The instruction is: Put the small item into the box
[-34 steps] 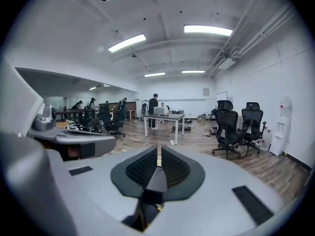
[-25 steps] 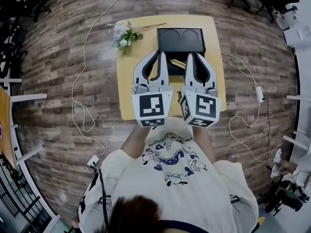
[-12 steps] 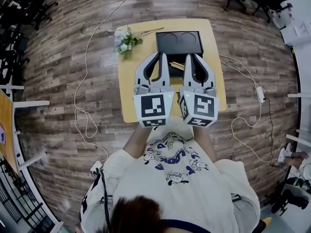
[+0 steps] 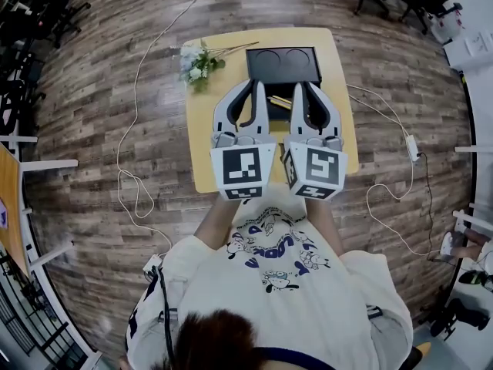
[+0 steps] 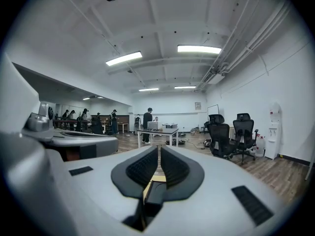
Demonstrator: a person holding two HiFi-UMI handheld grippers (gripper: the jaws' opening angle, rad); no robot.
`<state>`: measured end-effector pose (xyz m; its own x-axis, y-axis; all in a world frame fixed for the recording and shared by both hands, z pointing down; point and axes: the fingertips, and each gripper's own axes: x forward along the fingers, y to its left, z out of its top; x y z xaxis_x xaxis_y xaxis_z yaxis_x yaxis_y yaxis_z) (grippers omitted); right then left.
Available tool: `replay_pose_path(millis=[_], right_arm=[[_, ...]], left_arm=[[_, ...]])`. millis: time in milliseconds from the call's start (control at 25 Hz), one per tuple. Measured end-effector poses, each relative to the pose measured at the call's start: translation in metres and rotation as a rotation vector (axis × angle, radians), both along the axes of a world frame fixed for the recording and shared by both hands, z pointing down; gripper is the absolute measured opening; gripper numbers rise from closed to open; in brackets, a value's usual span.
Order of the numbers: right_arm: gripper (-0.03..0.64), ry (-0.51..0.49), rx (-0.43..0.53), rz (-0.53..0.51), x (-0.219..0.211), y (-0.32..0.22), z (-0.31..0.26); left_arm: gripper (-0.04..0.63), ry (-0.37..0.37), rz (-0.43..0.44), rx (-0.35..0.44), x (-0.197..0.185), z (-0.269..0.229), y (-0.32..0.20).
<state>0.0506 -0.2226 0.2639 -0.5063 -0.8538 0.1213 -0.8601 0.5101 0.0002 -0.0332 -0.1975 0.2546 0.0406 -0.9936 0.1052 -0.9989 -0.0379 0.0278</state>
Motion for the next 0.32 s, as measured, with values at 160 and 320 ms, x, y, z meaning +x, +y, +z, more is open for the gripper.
replay_pose_path(millis=[160, 320], right_arm=[[0.04, 0.002, -0.001, -0.007, -0.001, 0.0016, -0.0017], [0.04, 0.001, -0.002, -0.012, -0.0016, 0.0011, -0.0017]], left_arm=[[0.024, 0.002, 0.0, 0.004, 0.0015, -0.0032, 0.0011], [0.023, -0.004, 0.003, 0.008, 0.0032, -0.0043, -0.0004]])
